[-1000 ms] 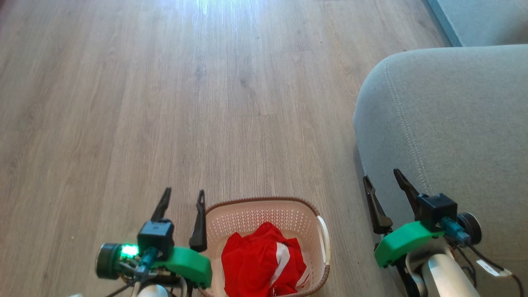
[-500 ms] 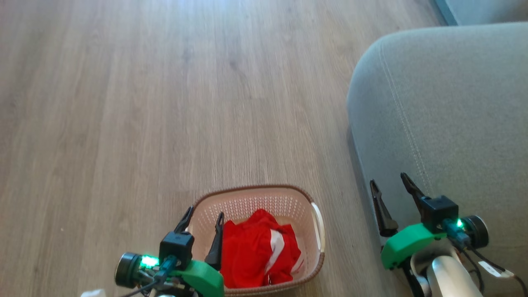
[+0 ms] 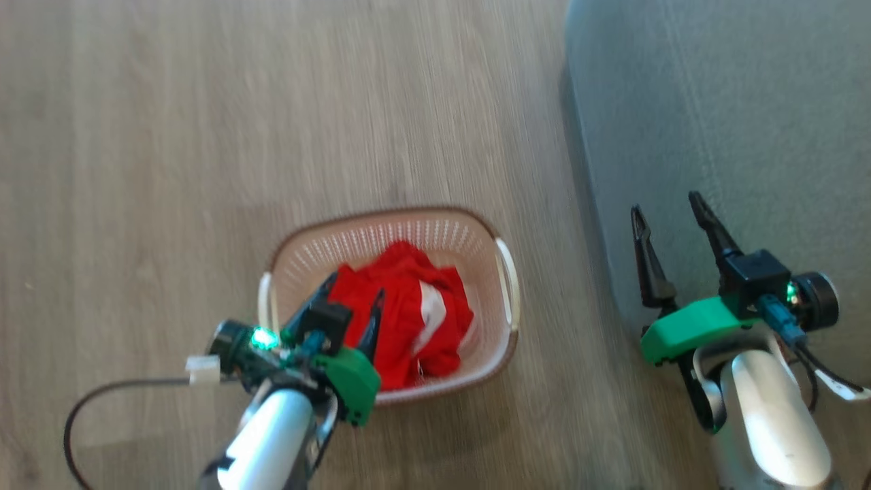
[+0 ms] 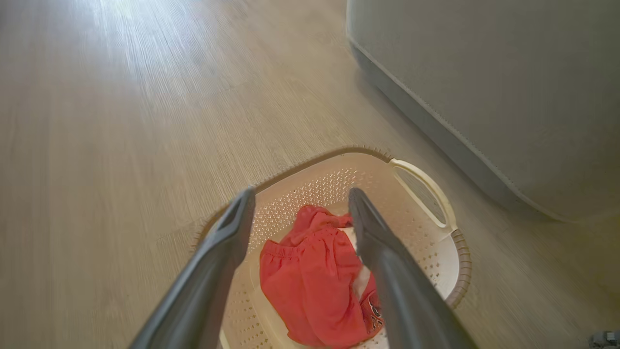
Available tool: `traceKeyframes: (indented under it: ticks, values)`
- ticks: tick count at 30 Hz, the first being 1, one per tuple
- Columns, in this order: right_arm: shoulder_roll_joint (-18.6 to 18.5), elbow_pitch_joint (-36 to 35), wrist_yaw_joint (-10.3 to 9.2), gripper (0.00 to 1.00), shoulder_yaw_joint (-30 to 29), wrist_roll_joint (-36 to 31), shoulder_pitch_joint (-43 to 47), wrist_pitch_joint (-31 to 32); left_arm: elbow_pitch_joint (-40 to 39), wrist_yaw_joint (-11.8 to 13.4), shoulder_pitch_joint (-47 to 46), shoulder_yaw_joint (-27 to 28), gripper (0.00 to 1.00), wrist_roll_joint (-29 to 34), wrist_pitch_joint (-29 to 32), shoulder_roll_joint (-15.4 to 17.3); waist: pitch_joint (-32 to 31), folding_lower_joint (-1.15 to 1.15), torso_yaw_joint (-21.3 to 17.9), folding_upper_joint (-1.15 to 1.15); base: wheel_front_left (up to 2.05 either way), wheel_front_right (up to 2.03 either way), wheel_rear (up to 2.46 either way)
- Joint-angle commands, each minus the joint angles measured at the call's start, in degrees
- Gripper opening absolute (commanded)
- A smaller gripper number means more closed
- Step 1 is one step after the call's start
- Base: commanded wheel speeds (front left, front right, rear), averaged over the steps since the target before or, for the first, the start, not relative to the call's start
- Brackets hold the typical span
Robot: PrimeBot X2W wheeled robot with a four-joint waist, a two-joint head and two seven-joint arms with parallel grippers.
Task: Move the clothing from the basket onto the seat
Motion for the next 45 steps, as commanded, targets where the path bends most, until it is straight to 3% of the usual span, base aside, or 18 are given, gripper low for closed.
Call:
traceKeyframes:
  ticks: [1,12,17,24,38,39,40,41,45]
  values:
    - [-0.4,-2.1,-0.01,1.0,1.2,-0.5,-1.6,-0.7,-0.3,-0.2,-2.2,1.2,1.0,0.6,-0.7,0.0,7.0,-0.02,-2.4,0.0,0.0,0.0,0.0]
    - [-0.4,-10.5,-0.01,1.0,3.5,1.0,-4.0,-0.7,21.8,-4.2,-17.7,-2.1,1.0,2.7,-0.7,0.0,22.0,-0.02,-7.3,0.0,0.0,0.0,0.0]
    - [-0.4,-13.2,-0.01,1.0,5.3,2.4,-5.0,-0.7,31.5,-7.1,-23.0,-3.6,1.0,2.1,-0.7,0.0,26.8,-0.02,-9.6,0.0,0.0,0.0,0.0]
    - [-0.4,-15.1,-0.01,1.0,8.2,4.2,-5.2,-0.7,38.6,-5.0,-29.3,-3.8,1.0,1.9,0.7,0.5,31.8,-0.02,-11.7,0.0,0.0,0.0,0.0]
    - [-0.4,-16.8,-0.01,1.0,9.4,5.9,-3.2,-0.7,40.0,-0.7,-32.4,-4.8,1.0,1.7,9.2,1.5,34.0,-0.02,-13.4,0.0,0.0,0.0,0.0]
    - [-0.4,-16.8,-0.01,1.0,9.4,6.0,-3.1,-0.7,40.0,-1.0,-32.4,-4.7,0.96,1.4,10.3,1.5,34.0,-0.02,-13.4,0.0,0.0,0.0,0.0]
    - [-0.4,-16.9,-0.01,1.0,9.4,6.1,-3.0,-0.7,40.0,-1.3,-32.4,-4.6,0.42,1.0,11.3,1.5,34.1,-0.02,-13.5,0.0,0.0,0.0,0.0]
    - [-0.4,-16.9,-0.01,1.0,9.4,6.2,-2.9,-0.7,40.0,-1.6,-32.4,-4.5,0.0,0.8,12.0,1.6,34.1,-0.02,-13.5,0.0,0.0,0.0,0.0]
    - [-0.4,-16.9,-0.01,1.0,9.4,6.3,-3.0,-0.7,40.0,-2.3,-32.5,-4.8,0.0,0.6,13.0,1.9,34.1,-0.02,-13.4,0.0,0.0,0.0,0.0]
